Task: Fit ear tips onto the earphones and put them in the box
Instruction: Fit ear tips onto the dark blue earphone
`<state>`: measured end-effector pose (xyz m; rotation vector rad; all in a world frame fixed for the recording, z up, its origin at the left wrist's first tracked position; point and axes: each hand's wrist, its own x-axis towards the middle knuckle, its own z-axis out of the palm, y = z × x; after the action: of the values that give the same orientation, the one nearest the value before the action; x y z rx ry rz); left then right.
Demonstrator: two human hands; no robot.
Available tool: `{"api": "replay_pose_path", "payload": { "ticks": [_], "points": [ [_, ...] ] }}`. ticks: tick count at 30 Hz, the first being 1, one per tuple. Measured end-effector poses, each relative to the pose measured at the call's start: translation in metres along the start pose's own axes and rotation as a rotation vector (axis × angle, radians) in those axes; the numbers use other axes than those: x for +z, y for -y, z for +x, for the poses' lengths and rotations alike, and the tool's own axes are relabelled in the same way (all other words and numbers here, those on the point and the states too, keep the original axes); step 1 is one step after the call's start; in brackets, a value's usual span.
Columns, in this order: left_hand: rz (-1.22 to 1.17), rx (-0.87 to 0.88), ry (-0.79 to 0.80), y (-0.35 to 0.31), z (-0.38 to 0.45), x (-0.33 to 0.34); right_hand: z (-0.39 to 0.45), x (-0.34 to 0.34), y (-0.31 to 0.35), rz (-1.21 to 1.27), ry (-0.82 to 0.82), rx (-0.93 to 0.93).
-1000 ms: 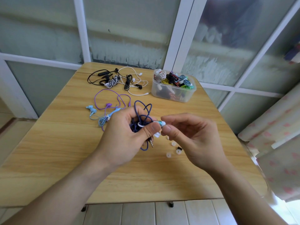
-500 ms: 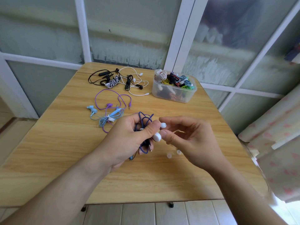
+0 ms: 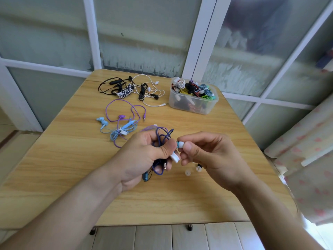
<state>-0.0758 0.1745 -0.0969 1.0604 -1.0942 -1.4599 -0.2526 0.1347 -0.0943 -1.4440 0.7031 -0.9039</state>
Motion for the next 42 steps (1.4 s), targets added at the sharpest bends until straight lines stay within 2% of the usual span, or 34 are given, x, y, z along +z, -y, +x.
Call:
{"api": "replay_pose_path", "payload": {
  "ticks": [8, 15, 22, 26, 29, 32, 35, 38, 40, 42],
  "points": [
    [-0.041, -0.109, 0.083, -0.003, -0.004, 0.003, -0.003, -0.003, 0.006, -0.057, 0.084, -0.066],
    [-0.082, -0.182, 0.148, -0.002, -0.004, 0.002, -0.003, -0.001, 0.012, -0.154, 0.075, -0.142],
    [-0.103, -0.266, 0.235, -0.001, -0.002, -0.005, 0.000, 0.001, -0.005, 0.070, 0.134, -0.054],
    [-0.219, -0.330, 0.482, 0.003, 0.001, -0.013, 0.001, 0.003, -0.008, 0.232, 0.284, 0.017],
    [-0.170, -0.371, 0.557, 0.003, -0.002, -0.011, 0.002, -0.002, -0.006, 0.196, 0.379, 0.071],
    [-0.179, -0.405, 0.569, 0.003, -0.002, -0.010, 0.004, -0.005, -0.006, 0.161, 0.385, 0.099],
    [-0.136, -0.380, 0.444, 0.000, -0.003, -0.008, 0.004, -0.005, -0.006, 0.175, 0.346, 0.120],
    [-0.066, -0.317, 0.130, -0.003, -0.002, 0.002, 0.004, -0.001, -0.007, 0.225, 0.169, 0.166],
    [-0.038, -0.192, -0.063, 0.000, 0.000, 0.005, 0.005, 0.004, -0.009, 0.280, 0.058, 0.184],
    [0.090, 0.000, -0.208, 0.003, 0.002, 0.006, 0.006, 0.008, -0.010, 0.279, -0.019, 0.170]
  ]
}}
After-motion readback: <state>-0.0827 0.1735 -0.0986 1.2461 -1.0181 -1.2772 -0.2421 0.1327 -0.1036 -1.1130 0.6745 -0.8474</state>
